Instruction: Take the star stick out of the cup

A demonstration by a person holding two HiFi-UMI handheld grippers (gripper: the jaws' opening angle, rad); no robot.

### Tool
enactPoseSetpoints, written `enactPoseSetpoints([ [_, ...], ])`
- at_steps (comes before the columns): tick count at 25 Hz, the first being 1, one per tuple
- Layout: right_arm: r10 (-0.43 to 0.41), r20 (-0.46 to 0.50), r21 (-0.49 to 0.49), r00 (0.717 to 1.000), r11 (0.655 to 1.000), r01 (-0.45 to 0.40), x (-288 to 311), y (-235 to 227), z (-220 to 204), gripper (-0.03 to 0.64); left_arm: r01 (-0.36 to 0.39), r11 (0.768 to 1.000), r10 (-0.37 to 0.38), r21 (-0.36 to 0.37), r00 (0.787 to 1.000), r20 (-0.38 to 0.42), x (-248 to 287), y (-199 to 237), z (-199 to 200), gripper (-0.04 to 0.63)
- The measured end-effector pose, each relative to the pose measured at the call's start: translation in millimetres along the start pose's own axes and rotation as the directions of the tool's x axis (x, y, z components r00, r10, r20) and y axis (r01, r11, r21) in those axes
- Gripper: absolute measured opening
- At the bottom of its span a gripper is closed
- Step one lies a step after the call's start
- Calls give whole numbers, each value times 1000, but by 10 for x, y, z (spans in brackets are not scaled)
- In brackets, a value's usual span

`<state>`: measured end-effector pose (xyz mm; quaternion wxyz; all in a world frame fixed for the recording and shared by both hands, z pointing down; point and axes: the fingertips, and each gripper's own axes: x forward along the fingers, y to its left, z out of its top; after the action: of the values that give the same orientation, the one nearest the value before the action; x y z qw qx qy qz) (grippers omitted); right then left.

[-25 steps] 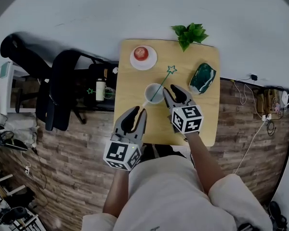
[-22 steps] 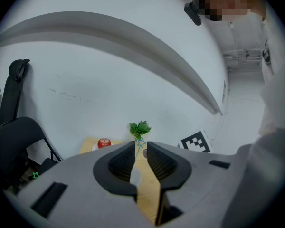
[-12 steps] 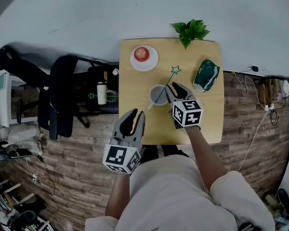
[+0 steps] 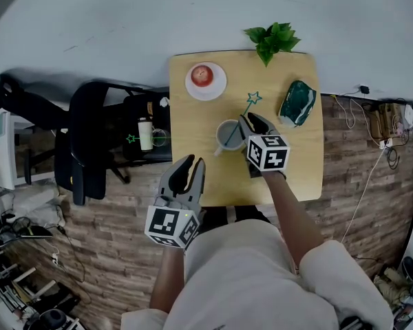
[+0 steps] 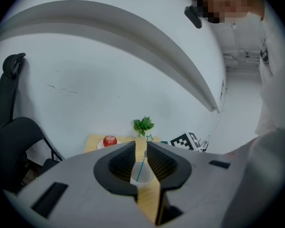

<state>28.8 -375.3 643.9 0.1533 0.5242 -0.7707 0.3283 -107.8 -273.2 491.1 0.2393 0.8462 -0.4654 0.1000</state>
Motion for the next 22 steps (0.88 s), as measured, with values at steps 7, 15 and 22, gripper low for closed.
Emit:
enactPoseSetpoints([
  [7, -22, -1, 9, 1000, 1000, 22, 63, -39, 6, 89, 13, 1000, -13, -3, 1000, -16, 27, 52, 5, 60],
  [15, -34, -6, -4, 999, 999, 34, 103, -58, 5, 55, 24, 1000, -24, -2, 1000, -19, 61, 68, 30, 60],
  [22, -27, -5, -11, 1000, 1000, 27, 92, -64, 0, 39, 21, 1000, -21, -4, 1000, -15, 73, 59, 40, 60],
])
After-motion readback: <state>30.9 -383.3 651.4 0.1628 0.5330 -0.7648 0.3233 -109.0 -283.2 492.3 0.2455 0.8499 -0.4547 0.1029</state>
